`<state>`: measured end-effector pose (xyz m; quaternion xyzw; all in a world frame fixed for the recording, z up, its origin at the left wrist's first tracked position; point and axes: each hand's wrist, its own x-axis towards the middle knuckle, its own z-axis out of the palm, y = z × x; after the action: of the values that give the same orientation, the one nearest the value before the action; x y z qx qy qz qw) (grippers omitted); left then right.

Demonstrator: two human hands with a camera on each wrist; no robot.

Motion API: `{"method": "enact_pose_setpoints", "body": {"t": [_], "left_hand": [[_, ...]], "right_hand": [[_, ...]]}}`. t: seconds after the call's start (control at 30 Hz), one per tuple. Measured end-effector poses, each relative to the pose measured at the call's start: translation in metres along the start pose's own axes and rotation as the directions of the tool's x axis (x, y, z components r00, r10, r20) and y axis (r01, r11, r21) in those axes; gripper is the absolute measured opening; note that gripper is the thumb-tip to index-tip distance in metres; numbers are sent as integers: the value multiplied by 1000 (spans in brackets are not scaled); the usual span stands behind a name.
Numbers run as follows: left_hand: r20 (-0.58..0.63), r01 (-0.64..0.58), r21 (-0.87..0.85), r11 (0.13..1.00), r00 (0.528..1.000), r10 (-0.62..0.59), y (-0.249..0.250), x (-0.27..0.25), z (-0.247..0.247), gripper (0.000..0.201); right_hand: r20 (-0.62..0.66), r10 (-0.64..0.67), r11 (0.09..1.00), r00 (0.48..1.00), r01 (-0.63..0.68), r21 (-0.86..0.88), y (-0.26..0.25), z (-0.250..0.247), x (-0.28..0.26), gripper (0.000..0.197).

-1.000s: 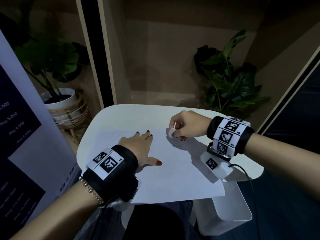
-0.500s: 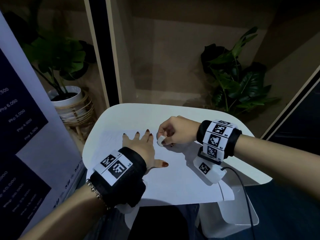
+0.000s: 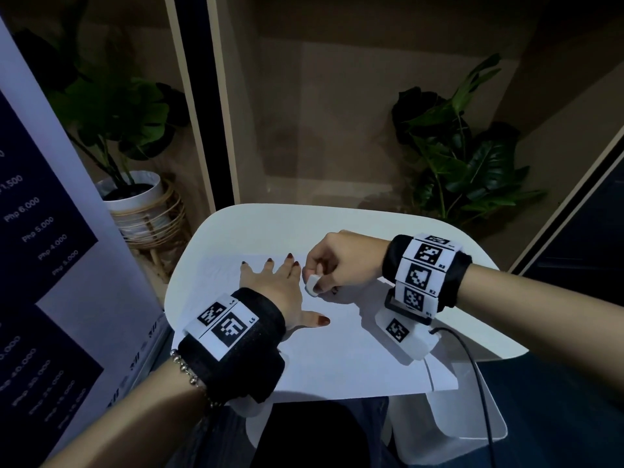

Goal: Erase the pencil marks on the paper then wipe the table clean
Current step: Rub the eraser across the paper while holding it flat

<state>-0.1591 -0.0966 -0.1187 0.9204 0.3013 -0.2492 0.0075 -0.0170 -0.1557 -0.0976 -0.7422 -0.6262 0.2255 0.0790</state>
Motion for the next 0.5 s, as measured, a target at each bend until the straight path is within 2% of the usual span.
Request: {"method": "enact_pose_setpoints", "body": {"t": [0.1,0.27,0.5], "left_hand": [[2,-22,-4,1000,1000,22,-2,-1,-1,106],[36,-12,-54,998,999,14,-13,-5,-11,102],[-17,-29,-58,998,999,28,-15,-20,-26,95]], "right_hand": [[-103,28,1000,994,-27,9,5,2,-4,14],[-26,122,992,992,-122,12,16,7,-13,11],[-64,231,973,971,-230,24,26,4,-23,16]]}}
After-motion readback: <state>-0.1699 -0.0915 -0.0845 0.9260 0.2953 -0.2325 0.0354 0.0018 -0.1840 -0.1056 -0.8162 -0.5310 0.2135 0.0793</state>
